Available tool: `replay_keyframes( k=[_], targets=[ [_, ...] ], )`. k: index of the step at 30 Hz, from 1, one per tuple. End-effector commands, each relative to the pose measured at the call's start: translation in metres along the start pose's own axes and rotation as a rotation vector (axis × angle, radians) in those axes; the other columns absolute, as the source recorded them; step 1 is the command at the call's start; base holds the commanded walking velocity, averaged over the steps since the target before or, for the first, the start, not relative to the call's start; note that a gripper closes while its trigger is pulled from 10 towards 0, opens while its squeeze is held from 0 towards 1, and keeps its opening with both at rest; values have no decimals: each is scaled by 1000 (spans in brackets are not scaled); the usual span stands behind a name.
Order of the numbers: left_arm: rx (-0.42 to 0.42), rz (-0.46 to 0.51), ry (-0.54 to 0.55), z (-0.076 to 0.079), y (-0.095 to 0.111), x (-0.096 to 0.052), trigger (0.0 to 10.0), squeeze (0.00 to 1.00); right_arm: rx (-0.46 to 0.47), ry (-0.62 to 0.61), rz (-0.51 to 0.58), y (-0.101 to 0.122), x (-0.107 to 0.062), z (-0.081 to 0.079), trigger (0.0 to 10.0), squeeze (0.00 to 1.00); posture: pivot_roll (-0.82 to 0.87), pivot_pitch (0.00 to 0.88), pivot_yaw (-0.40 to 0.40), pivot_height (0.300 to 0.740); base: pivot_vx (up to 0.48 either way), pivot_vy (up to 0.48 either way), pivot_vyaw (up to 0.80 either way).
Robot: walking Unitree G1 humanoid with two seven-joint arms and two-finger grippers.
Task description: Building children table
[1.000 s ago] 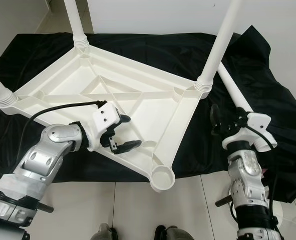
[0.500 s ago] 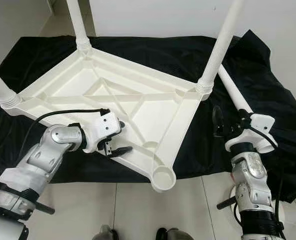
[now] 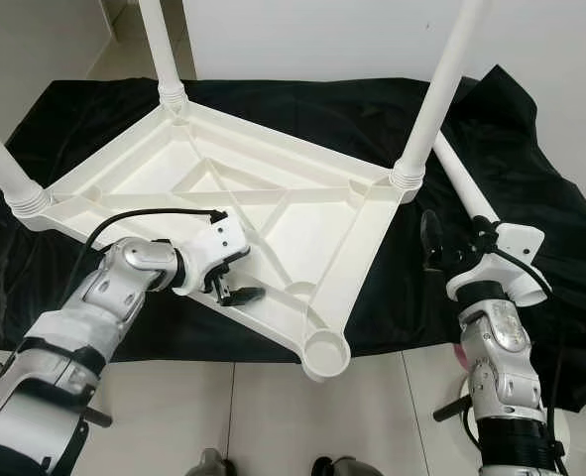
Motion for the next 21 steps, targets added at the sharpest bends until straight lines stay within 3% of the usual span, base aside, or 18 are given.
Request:
replay_keyframes(
  k=[1,5,6,7,8,21],
  targets=[
    [-14,-81,48,-2,-11,1,10000,0,-1,0,-4,1,2,0,10000,0,-26,107,21,740,0,0,0],
    [-13,-101,54,-6,-13,2,10000,0,-4,-9,-1,3,2,2,10000,0,-30,112,28,740,0,0,0],
    [-13,-102,54,-7,-13,2,8902,0,-6,-14,0,4,2,3,10000,0,-31,112,30,740,0,0,0],
    [-13,-100,52,-8,-13,2,4000,0,-7,-16,1,4,2,3,10000,0,-31,112,30,740,0,0,0],
    [-16,-97,50,-9,-12,3,0,0,-6,-20,0,4,1,4,10000,0,-31,112,31,740,0,0,0],
    [-13,-84,52,-10,-9,6,196,0,-1,-31,-2,1,1,5,10000,0,-32,109,33,740,0,0,0]
  ],
)
Point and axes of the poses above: a point about 5 cm out from each wrist's last joint towards the gripper, its own x axis pointing out of the wrist towards the gripper, its own y axis along the axis of the wrist's last joint, z = x × y, the point moved 1 cm from there along x, pointing out of the wrist towards the gripper, and after that the axes turned 13 degrees about x, right-handed, at the moved point
